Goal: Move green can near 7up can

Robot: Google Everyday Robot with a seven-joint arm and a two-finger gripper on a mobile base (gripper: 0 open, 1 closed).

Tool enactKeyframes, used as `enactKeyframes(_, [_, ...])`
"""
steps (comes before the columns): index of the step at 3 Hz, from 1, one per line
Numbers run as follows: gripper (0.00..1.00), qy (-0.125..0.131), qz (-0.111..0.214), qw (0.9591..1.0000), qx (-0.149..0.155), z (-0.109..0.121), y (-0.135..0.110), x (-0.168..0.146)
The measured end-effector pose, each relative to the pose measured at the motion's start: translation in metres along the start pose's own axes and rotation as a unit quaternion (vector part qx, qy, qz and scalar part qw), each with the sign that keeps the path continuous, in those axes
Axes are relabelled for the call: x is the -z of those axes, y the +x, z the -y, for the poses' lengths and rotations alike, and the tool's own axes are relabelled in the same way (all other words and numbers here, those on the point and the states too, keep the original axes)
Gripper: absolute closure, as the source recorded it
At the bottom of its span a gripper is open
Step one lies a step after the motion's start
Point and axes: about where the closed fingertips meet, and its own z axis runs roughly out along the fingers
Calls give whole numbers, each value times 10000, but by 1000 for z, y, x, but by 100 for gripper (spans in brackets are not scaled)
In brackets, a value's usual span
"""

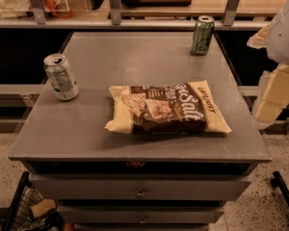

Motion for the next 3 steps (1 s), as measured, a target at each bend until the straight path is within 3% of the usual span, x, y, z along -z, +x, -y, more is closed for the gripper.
enactKeyframes(2, [0, 116, -8, 9998, -164, 12, 0, -1])
enactKeyframes(3, [0, 363, -20, 9970, -688, 50, 8, -9])
